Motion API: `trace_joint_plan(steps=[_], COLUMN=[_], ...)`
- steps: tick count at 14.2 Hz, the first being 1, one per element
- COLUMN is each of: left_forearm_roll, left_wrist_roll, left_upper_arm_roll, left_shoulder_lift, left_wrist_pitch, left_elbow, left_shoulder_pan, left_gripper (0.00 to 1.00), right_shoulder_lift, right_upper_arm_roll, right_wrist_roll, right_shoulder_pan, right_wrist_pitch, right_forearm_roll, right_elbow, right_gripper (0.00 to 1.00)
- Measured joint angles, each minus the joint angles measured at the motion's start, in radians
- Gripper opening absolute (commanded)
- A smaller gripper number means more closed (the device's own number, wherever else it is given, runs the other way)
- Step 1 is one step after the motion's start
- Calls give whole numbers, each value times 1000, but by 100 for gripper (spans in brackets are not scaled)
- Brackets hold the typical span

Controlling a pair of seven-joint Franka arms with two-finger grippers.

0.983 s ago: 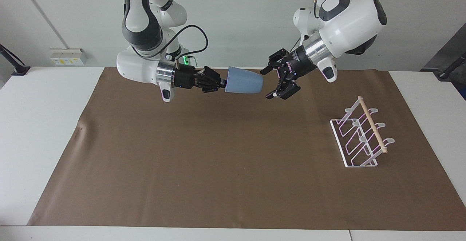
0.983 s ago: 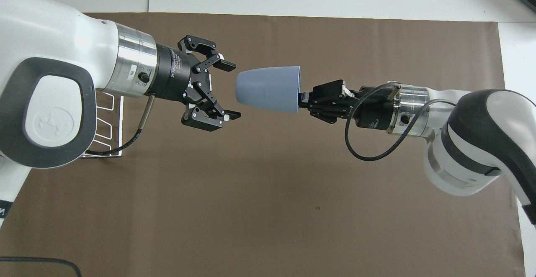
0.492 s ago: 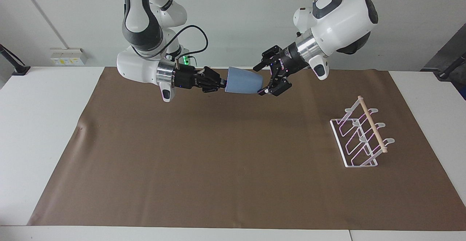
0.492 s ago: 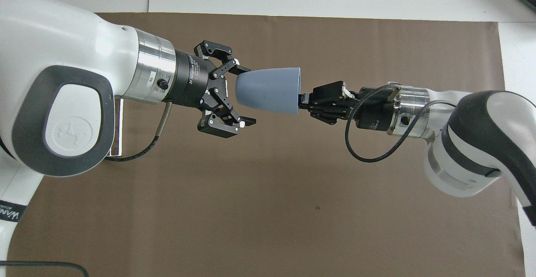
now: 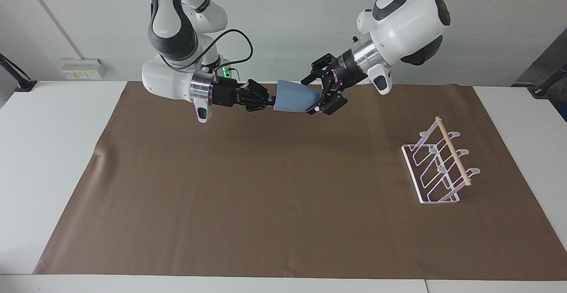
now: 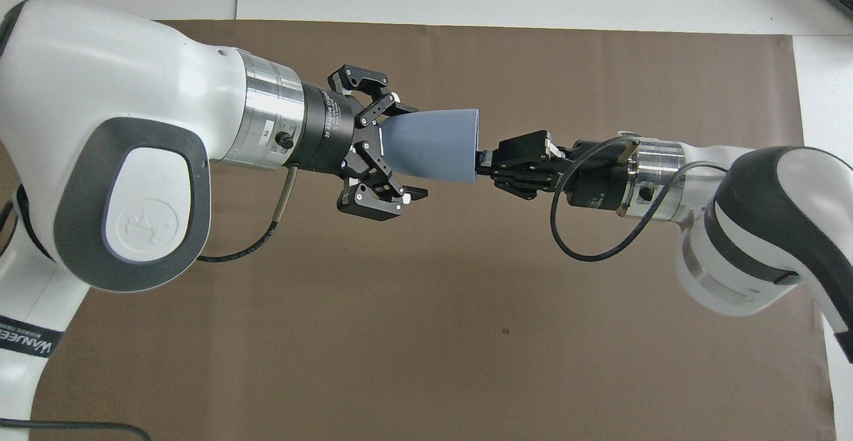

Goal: Hang cup on cup holder
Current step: 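Close the left gripper around the cup's base held by the right gripper, then open the right gripper and pull back while the left gripper holds the cup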

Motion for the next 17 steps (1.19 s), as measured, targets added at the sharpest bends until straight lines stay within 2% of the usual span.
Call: trace_joint_plan(steps=[1,2,4,6,10,11,12,13,17], left_forearm_roll=[0,0,0,2,2,3,6,15,43], left_wrist_roll=[-2,-2,-4,-1,1,1,4,10,25], left_upper_arm_roll=[0,0,0,1,1,1,0,0,-3], left_shoulder_lift=[0,0,1,1,1,1,1,0,-2], left_wrist_pitch=[1,2,24,31,31,31,31,30,29], left_elbow=[0,0,0,1,1,1,1,2,2], left_shoulder_pan=[-1,-1,-5,-6,-6,-6,-6,-8,-21], left_gripper=[100,79,28,0,0,0,0,0,0], right_shoulder_lift=[0,0,-1,-1,-2,-1,-1,-1,-1], right_upper_arm_roll=[0,0,0,-1,-1,-1,-1,-1,-1], right_wrist_roll=[0,0,0,0,0,0,0,0,7], right_shoulder_pan=[0,0,0,-2,-2,-2,-2,-3,-4], right_wrist_pitch=[0,0,-1,-2,-2,-2,-2,2,9], right_forearm_roll=[0,0,0,0,0,0,0,0,0], right_elbow=[0,0,-1,-2,-2,-2,-3,-3,-3], right_gripper=[0,0,0,0,0,26,66,100,100])
